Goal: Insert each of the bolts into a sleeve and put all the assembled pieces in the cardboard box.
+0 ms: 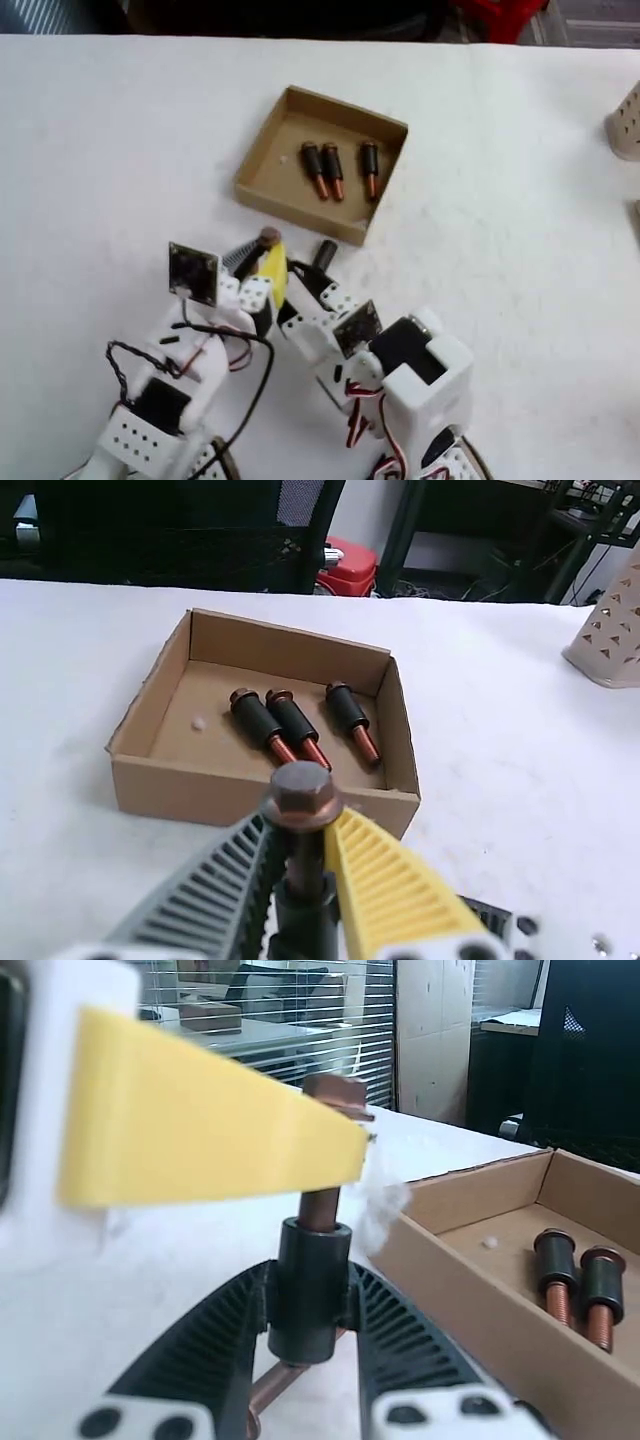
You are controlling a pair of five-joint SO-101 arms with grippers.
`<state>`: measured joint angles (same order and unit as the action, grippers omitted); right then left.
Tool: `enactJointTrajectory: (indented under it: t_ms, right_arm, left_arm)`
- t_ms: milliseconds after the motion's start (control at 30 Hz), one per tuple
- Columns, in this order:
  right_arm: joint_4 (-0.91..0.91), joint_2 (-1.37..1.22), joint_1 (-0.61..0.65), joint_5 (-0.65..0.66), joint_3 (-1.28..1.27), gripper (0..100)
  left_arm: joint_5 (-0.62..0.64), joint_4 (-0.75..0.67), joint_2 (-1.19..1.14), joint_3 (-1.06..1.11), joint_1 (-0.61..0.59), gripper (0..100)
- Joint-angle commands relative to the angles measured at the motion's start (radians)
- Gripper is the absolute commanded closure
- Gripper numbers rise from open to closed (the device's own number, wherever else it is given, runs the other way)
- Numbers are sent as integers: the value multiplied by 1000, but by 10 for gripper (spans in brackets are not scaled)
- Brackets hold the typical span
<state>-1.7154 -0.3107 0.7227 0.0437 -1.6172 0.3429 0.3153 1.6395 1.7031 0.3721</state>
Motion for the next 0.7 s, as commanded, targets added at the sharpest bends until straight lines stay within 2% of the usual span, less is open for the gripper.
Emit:
enactJointTrajectory:
  t_ms: [0, 167, 367, 467, 667]
  right_arm:
    - [-30, 35, -19, -3, -2, 982]
    - [-30, 35, -19, -3, -2, 982]
    - [-30, 35, -19, -3, -2, 982]
    - [-30, 35, -19, -3, -2, 982]
    - [-30, 35, -19, -3, -2, 982]
  left_arm:
    - [-63, 18, -2, -3, 8, 972]
    - [-68, 15, -2, -3, 2, 942]
    - [-61, 23, -2, -3, 2, 677]
    - [-61, 23, -2, -3, 1, 585]
    - [-23, 12, -1, -17, -21, 551]
